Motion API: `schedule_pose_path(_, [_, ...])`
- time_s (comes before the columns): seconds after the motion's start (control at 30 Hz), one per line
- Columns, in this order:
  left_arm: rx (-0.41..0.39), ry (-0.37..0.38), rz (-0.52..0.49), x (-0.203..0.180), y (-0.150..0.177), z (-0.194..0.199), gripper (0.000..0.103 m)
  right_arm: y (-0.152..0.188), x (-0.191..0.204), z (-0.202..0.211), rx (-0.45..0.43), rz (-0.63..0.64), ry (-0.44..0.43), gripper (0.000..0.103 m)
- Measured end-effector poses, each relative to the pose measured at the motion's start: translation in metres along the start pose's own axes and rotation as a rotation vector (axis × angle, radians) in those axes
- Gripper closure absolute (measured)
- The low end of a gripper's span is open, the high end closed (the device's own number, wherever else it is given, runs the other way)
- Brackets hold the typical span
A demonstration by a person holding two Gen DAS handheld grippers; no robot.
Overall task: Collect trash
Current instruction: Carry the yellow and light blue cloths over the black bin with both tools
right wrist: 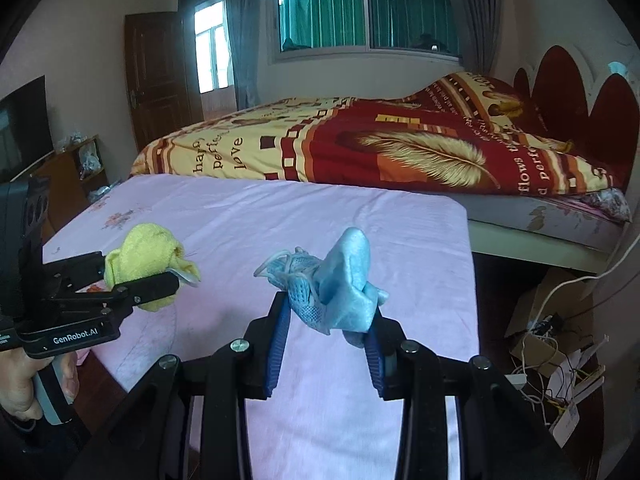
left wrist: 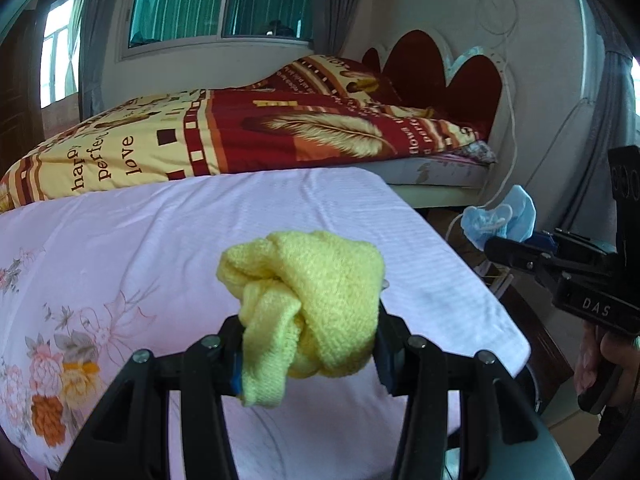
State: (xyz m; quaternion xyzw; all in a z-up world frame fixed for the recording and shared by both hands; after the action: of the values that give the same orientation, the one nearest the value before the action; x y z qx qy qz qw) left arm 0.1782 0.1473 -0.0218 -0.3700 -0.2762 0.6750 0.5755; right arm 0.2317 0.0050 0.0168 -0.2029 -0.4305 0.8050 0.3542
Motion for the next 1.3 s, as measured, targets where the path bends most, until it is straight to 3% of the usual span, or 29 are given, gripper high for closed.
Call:
schedule_pose_path(0.53, [-0.027,0.103,-0.027,-0.062,0.030,0.028,0.053,0.049,-0.028,0.108,-0.086,-0.057,0.101,0.066])
schedule_pose_path(1.3, [0.017,0.234,-0.174,-0.169,0.062,0.013,0.053,0.132,-0.109,0.165,-0.073,-0.207,0.267,0.066])
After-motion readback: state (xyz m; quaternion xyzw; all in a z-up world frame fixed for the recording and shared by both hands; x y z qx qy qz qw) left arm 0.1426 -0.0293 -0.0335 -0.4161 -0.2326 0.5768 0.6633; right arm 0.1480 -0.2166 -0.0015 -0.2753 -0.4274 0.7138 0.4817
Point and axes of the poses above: each gripper's, at about its wrist camera, not at the fingertips, and z roughly against the way its jaws point, x to its left, y to its underside, the point moved 6 cm from there along -z, roughly the way its jaws point, and after that the axes turned 4 degrees about z, right-handed, at the moved point
